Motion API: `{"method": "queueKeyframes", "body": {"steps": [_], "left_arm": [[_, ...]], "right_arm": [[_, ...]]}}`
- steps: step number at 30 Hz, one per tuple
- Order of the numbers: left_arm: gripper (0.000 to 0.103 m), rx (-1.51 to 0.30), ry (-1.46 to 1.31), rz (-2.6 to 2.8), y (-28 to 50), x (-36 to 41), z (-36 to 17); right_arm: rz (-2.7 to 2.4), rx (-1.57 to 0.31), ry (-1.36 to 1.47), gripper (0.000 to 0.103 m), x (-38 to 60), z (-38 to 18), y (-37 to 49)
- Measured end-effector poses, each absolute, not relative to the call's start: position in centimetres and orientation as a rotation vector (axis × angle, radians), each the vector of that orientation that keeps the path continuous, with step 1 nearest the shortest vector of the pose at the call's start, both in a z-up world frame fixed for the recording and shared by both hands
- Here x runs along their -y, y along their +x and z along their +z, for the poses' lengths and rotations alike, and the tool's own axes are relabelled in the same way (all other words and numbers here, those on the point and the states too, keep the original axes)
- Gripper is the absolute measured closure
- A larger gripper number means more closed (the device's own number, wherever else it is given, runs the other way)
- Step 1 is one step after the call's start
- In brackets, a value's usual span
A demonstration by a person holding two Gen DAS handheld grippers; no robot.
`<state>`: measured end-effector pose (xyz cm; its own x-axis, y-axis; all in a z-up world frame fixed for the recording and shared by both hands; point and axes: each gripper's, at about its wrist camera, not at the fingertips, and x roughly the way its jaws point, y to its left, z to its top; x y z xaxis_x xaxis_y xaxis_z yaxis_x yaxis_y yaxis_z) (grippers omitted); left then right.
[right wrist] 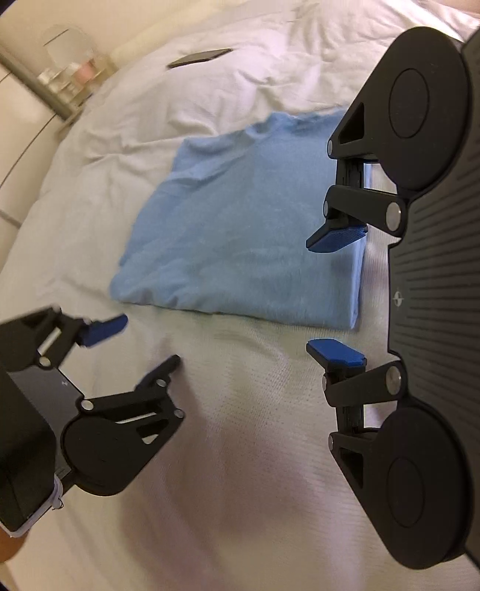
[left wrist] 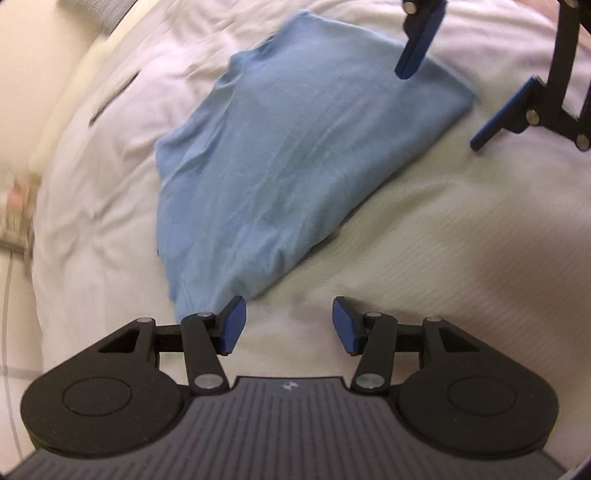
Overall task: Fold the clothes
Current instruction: 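Grasp one end of the folded shirt with the left tool while the right tool grasps the other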
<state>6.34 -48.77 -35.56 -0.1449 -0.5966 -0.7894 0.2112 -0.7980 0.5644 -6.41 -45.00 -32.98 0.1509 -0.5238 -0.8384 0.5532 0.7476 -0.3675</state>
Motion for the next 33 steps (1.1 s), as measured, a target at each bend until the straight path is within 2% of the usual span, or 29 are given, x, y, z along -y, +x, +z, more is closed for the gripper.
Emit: {"method": "queueKeyframes", "body": {"steps": [5, 7, 14, 18, 21, 27, 29, 30, 31, 33], "left_arm": [[0.056, 0.634, 1.598, -2.027, 7.1, 50.3, -37.1], [0.056, 0.710, 1.600, -2.034, 7.3, 50.9, -37.7], [0.055, 1.003, 1.607, -2.021, 8.2, 53.5, -39.9], [0.057, 1.024, 1.610, -1.977, 8.4, 55.9, -40.7], [0.060, 1.036, 1.612, -1.984, 8.1, 56.7, -40.9], [0.081, 1.072, 1.630, -2.013, 8.0, 56.9, -41.3], [0.089, 1.047, 1.641, -2.017, 7.9, 57.0, -41.2], [0.092, 1.027, 1.644, -2.018, 7.8, 57.2, -40.9], [0.097, 1.008, 1.644, -2.018, 7.6, 57.3, -40.6], [0.098, 0.967, 1.642, -2.017, 7.3, 57.6, -39.5]], "right_arm": [[-0.822, -1.235, -0.103, 0.050, 45.2, -35.7, -4.4], [-0.862, -1.239, -0.149, 0.053, 46.0, -35.7, -4.5], [-0.891, -1.283, -0.228, 0.054, 47.6, -36.3, -5.9], [-0.872, -1.311, -0.249, 0.054, 47.7, -36.9, -5.2], [-0.851, -1.320, -0.274, 0.056, 47.0, -37.5, -4.1], [-0.934, -1.317, -0.234, 0.059, 48.8, -37.1, -5.1], [-0.915, -1.317, -0.224, 0.066, 49.2, -36.9, -5.4], [-0.904, -1.318, -0.216, 0.078, 49.5, -36.9, -5.5], [-0.901, -1.314, -0.197, 0.082, 49.8, -36.6, -5.6], [-0.899, -1.302, -0.156, 0.092, 50.4, -35.8, -5.9]]}}
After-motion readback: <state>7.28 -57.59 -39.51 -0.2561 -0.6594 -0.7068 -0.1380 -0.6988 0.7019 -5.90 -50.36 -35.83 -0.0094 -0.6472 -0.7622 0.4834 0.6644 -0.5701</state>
